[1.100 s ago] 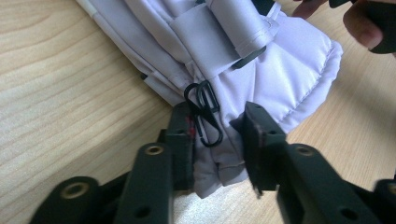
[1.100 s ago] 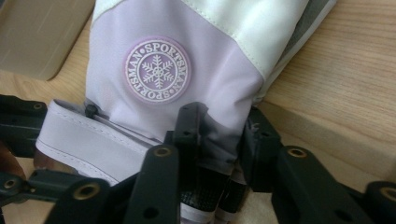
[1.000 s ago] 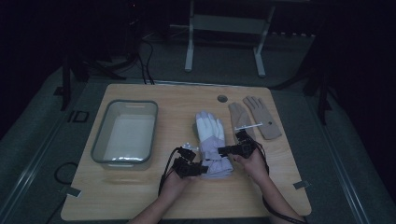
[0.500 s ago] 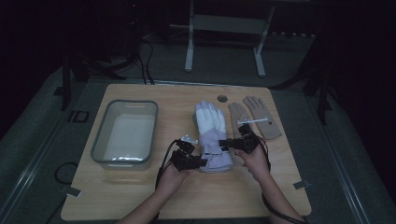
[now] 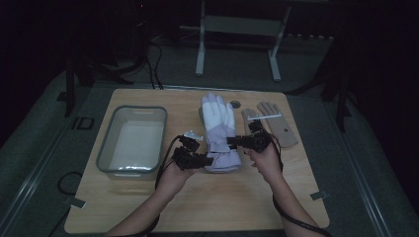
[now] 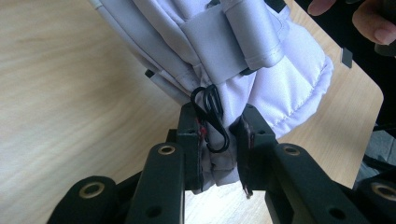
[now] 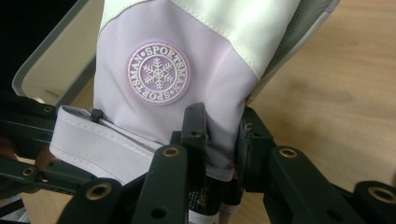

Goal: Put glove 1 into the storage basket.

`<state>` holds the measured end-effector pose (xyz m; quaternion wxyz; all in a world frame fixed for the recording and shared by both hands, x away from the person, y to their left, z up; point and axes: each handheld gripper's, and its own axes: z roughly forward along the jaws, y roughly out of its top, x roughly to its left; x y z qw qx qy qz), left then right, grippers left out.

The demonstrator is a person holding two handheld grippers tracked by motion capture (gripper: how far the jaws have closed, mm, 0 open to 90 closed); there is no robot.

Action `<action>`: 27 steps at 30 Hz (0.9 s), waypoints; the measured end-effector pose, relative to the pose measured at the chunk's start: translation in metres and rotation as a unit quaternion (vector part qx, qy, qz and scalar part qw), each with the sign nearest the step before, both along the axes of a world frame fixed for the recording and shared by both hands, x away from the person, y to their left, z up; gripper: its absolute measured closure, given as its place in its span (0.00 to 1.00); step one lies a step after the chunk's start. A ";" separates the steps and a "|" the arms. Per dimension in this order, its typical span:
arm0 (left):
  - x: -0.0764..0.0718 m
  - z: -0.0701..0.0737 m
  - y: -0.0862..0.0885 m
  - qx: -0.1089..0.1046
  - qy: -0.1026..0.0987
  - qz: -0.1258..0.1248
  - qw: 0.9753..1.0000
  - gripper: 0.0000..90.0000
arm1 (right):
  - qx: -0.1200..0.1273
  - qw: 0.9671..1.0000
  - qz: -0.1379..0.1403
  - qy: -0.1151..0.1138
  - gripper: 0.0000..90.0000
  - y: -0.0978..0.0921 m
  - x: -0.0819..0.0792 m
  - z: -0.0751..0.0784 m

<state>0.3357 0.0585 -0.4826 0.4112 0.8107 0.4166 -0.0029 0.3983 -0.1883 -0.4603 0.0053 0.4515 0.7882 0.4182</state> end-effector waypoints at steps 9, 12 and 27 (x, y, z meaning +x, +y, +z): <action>0.005 0.019 0.025 0.010 -0.008 0.002 1.000 0.82 | 0.004 1.000 0.009 -0.017 0.84 0.025 0.006 0.017; 0.005 0.022 0.034 0.011 -0.013 -0.003 1.000 0.82 | 0.005 1.000 0.013 -0.020 0.84 0.034 0.008 0.020; 0.001 0.039 0.082 0.020 -0.011 0.015 1.000 0.82 | 0.013 0.999 0.033 -0.031 0.84 0.083 0.010 0.033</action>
